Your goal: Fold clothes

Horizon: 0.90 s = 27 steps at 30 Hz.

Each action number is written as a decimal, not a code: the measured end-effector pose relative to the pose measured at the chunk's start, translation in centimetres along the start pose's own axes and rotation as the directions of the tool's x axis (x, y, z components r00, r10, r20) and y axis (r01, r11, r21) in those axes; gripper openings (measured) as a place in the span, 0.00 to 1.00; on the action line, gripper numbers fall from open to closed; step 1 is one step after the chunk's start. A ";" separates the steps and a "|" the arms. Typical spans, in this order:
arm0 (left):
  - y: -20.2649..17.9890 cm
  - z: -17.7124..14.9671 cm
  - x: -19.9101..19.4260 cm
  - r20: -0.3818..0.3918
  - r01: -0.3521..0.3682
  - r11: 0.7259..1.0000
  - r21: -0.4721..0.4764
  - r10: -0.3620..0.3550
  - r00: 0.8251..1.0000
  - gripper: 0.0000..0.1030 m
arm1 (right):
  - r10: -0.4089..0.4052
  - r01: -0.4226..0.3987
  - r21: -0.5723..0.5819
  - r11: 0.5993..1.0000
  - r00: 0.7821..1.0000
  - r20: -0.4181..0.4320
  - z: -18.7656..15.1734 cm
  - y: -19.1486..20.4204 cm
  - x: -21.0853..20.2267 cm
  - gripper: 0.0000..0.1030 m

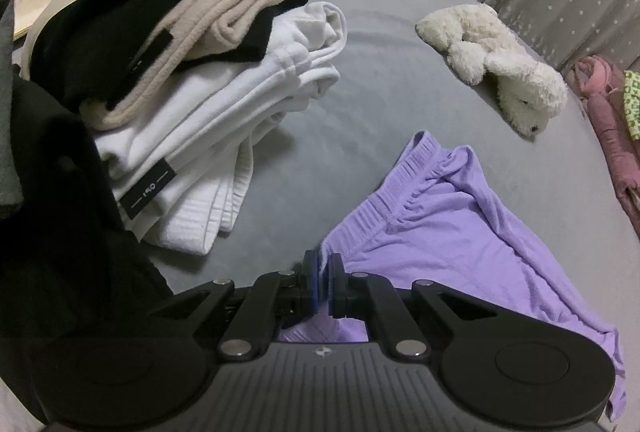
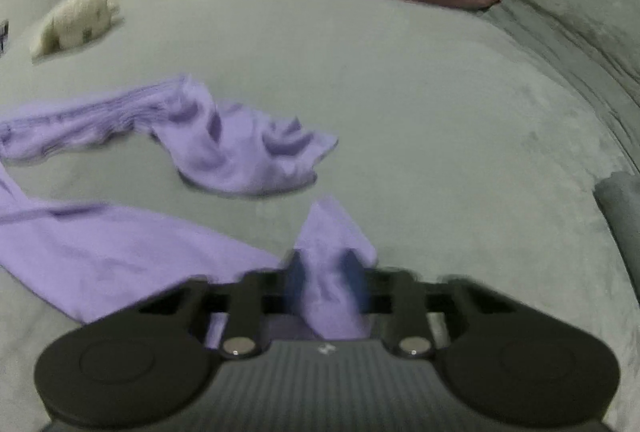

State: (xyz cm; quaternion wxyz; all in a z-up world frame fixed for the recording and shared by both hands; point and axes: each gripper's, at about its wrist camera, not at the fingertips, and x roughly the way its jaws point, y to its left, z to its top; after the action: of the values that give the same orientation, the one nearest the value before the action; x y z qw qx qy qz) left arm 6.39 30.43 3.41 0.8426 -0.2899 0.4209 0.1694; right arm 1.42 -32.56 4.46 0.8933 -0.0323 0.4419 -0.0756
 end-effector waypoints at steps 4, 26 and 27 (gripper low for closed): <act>0.1 0.1 -0.1 0.000 0.003 1.000 -0.016 -0.003 1.000 0.03 | -0.021 0.011 0.046 0.999 0.972 0.233 0.4 -1.4 -4.2 0.05; 0.2 0.1 -0.4 -0.009 -0.011 0.999 -0.036 0.011 1.000 0.03 | 0.157 -0.225 0.542 0.810 0.973 0.168 -5.2 -12.3 -4.9 0.35; 0.2 0.0 -0.4 -0.009 -0.013 0.999 -0.032 0.013 1.000 0.03 | 0.205 -0.264 0.564 0.782 0.964 0.166 -4.8 -12.0 -4.5 0.35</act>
State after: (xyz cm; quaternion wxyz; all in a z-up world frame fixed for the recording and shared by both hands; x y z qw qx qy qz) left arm 6.09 30.57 3.70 0.8349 -0.3015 0.4235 0.1806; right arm -6.32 -43.66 6.59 0.8826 0.2937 0.3548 -0.0935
